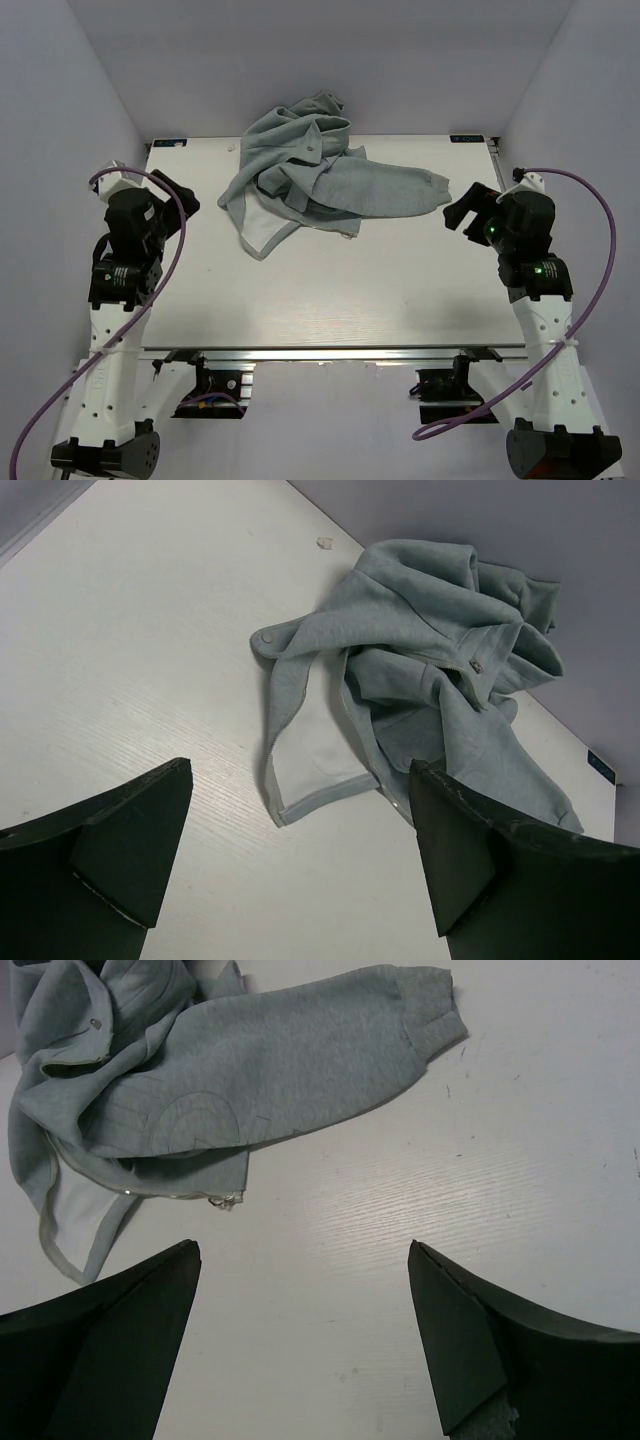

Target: Zip up the jacket

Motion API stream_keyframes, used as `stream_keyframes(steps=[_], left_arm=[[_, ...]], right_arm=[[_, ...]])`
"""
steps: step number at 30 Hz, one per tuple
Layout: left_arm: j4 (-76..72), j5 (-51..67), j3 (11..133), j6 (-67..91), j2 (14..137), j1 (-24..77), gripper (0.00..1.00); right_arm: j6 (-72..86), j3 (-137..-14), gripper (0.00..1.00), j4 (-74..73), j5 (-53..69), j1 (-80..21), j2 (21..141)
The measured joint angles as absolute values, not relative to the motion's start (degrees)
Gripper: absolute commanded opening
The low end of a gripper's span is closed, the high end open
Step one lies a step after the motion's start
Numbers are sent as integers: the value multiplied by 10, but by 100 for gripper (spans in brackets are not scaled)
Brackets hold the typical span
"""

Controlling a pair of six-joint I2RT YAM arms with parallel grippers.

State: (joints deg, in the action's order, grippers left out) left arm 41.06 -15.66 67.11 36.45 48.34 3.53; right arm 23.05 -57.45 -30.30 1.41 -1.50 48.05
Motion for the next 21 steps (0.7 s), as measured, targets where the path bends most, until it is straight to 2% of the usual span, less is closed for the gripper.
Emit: stream_keyframes(steps=[6, 11, 19, 21], left_arm=[[407, -152, 672, 361, 511, 35, 98], [365, -108, 674, 345, 592, 35, 98], [224, 5, 743, 271, 855, 35, 98], [206, 39, 796, 244, 936, 35, 98]], right_arm=[[227, -570, 89, -293, 15, -15, 473], [212, -560, 89, -267, 36, -15, 490], [206, -588, 89, -200, 90, -26, 651], [205, -619, 89, -190, 91, -50, 709]])
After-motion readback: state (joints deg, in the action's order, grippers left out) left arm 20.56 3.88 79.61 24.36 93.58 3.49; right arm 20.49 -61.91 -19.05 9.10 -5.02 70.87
